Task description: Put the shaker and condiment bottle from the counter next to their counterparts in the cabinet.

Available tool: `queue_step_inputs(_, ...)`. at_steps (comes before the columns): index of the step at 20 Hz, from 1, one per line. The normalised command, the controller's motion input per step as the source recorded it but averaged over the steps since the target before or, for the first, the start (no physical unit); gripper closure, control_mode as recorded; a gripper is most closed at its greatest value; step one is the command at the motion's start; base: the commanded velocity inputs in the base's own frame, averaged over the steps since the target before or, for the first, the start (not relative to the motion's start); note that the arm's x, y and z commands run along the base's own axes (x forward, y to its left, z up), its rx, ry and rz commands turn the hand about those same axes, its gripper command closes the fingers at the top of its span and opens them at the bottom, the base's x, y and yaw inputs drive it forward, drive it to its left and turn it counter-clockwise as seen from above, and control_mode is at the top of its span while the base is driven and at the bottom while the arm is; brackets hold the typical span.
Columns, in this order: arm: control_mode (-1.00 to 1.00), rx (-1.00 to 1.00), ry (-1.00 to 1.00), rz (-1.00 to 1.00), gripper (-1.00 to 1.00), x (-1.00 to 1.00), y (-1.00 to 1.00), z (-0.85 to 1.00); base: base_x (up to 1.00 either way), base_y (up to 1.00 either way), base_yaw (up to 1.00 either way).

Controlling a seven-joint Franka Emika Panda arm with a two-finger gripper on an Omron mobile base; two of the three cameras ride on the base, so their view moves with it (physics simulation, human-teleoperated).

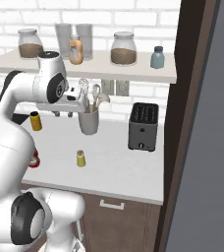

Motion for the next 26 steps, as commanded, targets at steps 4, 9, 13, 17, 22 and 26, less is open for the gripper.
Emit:
queue_step_inputs(4,-1.00,-0.02,-0.03,0.04,-1.00,-0.12,0.08,-0.04,0.00,0.00,0.00)
queue_step_inputs(9,-1.00,0.05,-0.02,0.33,-1.00,-0.61,0.24,-0.33,0.00,0.00,0.00)
queue_step_inputs(13,-1.00,0.26,-0.04,0.52,-1.00,-0.94,0.00,-0.50,0.00,0.00,0.00)
queue_step_inputs(17,-1.00,0.37,0.09,0.39,-1.00,-0.46,0.01,-0.55,0.00,0.00,0.00)
queue_step_inputs(22,-1.00,-0.08,0.10,0.07,-1.00,0.00,0.07,-0.42,0.00,0.00,0.00)
queue_step_inputs(26,-1.00,-0.09,-0.19,0.17,-1.00,-0.24,0.19,-0.06,0.00,0.00,0.00)
